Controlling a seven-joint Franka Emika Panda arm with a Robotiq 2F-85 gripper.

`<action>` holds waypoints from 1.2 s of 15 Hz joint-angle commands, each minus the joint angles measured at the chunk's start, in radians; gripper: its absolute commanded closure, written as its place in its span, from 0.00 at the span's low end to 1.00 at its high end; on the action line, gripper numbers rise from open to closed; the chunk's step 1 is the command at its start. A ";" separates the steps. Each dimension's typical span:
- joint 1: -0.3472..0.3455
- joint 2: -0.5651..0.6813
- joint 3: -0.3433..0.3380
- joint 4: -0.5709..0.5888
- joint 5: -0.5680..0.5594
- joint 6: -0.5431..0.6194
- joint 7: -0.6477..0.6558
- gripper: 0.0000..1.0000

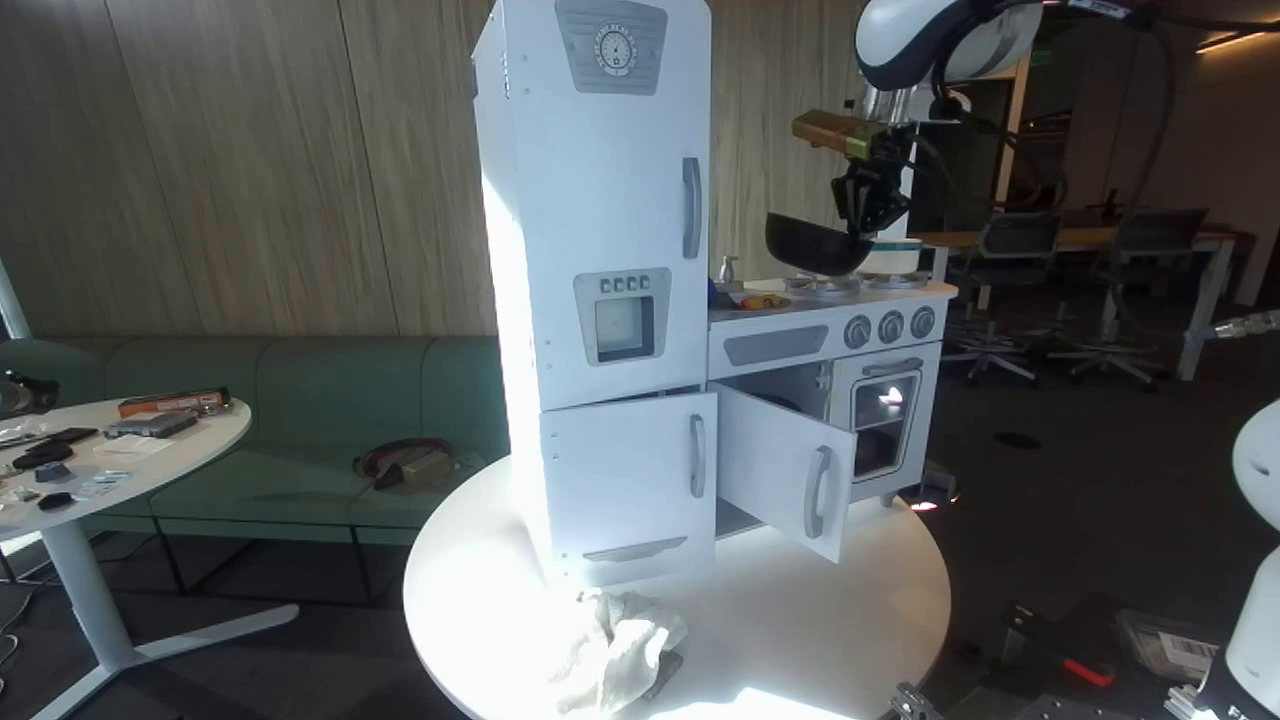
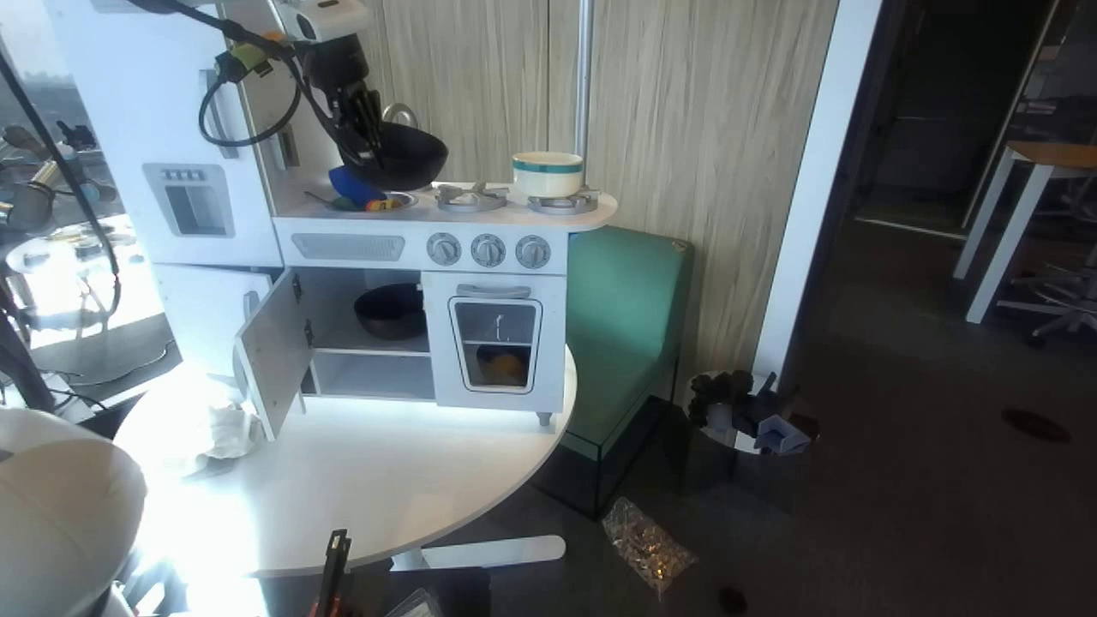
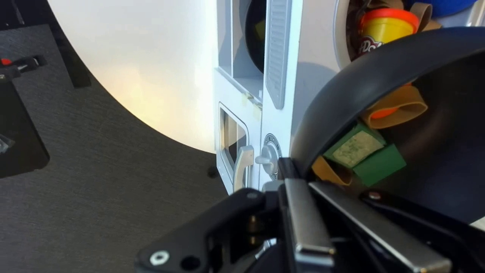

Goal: Remove the black bowl from the upper cabinet and put it on the counter.

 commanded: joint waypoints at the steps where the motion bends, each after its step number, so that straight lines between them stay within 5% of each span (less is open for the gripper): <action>1: 0.019 0.024 -0.010 0.071 0.024 -0.067 0.038 0.98; 6: 0.026 0.051 -0.012 0.118 0.031 -0.136 0.080 0.98; 13: 0.029 0.057 -0.017 0.117 0.023 -0.022 0.124 0.98; 18: 0.030 0.066 -0.019 0.127 0.022 -0.057 0.138 0.98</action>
